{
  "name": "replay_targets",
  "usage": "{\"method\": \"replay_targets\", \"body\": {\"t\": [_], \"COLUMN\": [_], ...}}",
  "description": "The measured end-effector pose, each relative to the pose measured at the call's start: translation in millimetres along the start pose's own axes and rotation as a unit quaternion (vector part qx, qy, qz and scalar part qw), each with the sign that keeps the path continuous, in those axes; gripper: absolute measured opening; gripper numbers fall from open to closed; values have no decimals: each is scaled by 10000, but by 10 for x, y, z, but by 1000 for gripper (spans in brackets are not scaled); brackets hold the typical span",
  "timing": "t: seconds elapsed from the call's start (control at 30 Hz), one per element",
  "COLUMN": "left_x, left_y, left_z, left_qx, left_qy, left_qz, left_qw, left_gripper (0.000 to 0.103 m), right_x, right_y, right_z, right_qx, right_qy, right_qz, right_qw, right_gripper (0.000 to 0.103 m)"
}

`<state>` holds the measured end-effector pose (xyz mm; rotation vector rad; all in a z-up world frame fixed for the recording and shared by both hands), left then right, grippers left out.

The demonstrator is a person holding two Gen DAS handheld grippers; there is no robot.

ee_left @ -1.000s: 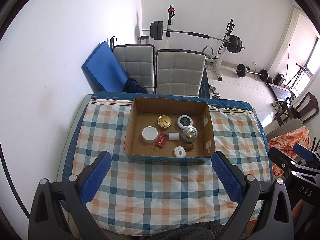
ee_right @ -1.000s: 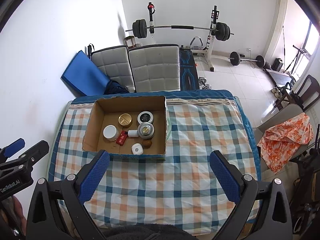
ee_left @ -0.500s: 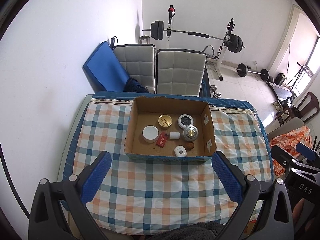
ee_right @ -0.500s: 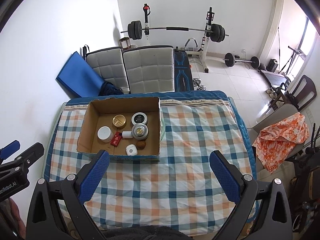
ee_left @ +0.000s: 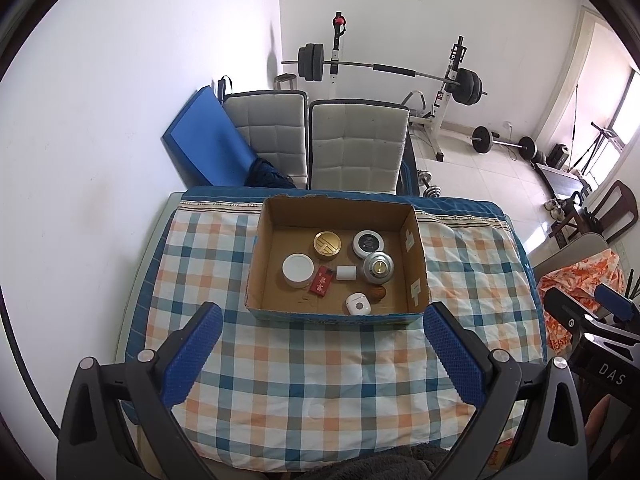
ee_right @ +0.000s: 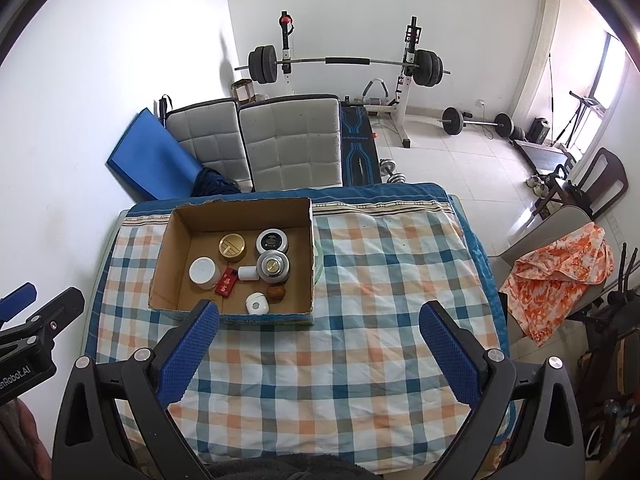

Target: Organize rigid objects

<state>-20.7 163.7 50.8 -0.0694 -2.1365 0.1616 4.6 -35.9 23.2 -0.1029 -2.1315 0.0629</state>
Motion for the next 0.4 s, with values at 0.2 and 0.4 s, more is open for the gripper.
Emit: {"method": "replay_targets", "body": {"t": [0.2,0.4], "left_x": [-17,-40], "left_y": [-30,-56], "left_z": [-41,-53], "left_qx": [-67,-137], "left_qy": [-34,-48], "left_qz": [32,43], "left_qw": [10000,9999], "left_gripper": [103,103], "right_x": [2,2], "right_y": [-36,-33], "right_z": [-1,1], "right_qx": [-75,-100], "right_qy": [-8,-3], "right_qz": [41,43], "right_qw": [10000,9999], "right_gripper": [102,102]}}
Point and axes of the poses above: each gripper's, at about its wrist camera, not at the fingertips, and x roughly against the way its jaws point, y to its left, z to its underside, the point moved 5 cm from there along -x, roughly the way its jaws point, and after that the axes turned 6 degrees about z, right-handed, at the moved point
